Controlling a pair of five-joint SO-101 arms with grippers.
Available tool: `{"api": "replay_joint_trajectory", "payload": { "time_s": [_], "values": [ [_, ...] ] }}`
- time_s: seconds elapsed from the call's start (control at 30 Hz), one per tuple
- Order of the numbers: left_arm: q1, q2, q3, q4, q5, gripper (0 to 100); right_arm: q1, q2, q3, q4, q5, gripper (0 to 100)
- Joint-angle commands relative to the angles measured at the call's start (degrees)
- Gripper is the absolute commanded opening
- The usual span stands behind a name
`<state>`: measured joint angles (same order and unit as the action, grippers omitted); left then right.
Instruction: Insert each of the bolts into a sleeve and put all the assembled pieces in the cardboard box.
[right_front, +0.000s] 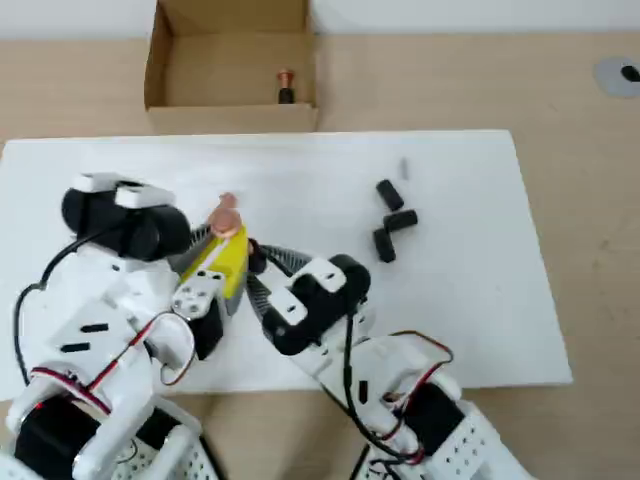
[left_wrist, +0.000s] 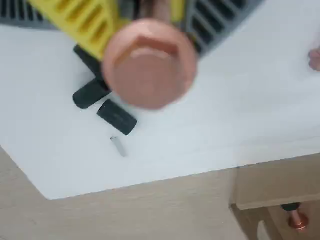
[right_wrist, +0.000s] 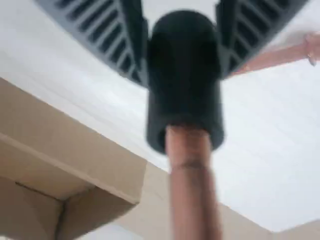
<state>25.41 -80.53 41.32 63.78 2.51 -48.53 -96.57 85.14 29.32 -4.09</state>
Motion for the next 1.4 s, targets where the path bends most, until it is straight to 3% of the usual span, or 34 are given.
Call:
{"api": "replay_joint_trajectory", "payload": {
  "time_s": [0.0, 0.43, 0.73, 1.0, 1.27, 1.37],
  "values": [
    [-2.0, -0.4, -1.6, -0.1, -0.4, 2, 0.7, -1.2, -0.7, -1.6, -0.6, 1.0],
    [-2.1, -0.3, -1.4, -0.3, -0.3, 3, 0.7, -1.1, -0.6, -1.6, -0.6, 1.0],
    [-3.3, -0.3, -2.4, 0.1, 3.2, 11, 0.7, -1.1, 1.1, -2.0, -0.6, 1.0],
    [1.6, 4.4, -14.2, 14.3, 3.2, 11, 5.1, -0.7, 0.3, -2.8, -2.4, 1.0],
    [1.4, 15.4, -34.0, 23.0, 3.3, 11, 9.8, -0.7, 0.6, -3.3, -2.5, 1.0],
    [1.3, 19.6, -38.3, 27.3, 3.3, 11, 12.5, -0.6, 2.0, -8.4, -5.3, 1.0]
  ]
}}
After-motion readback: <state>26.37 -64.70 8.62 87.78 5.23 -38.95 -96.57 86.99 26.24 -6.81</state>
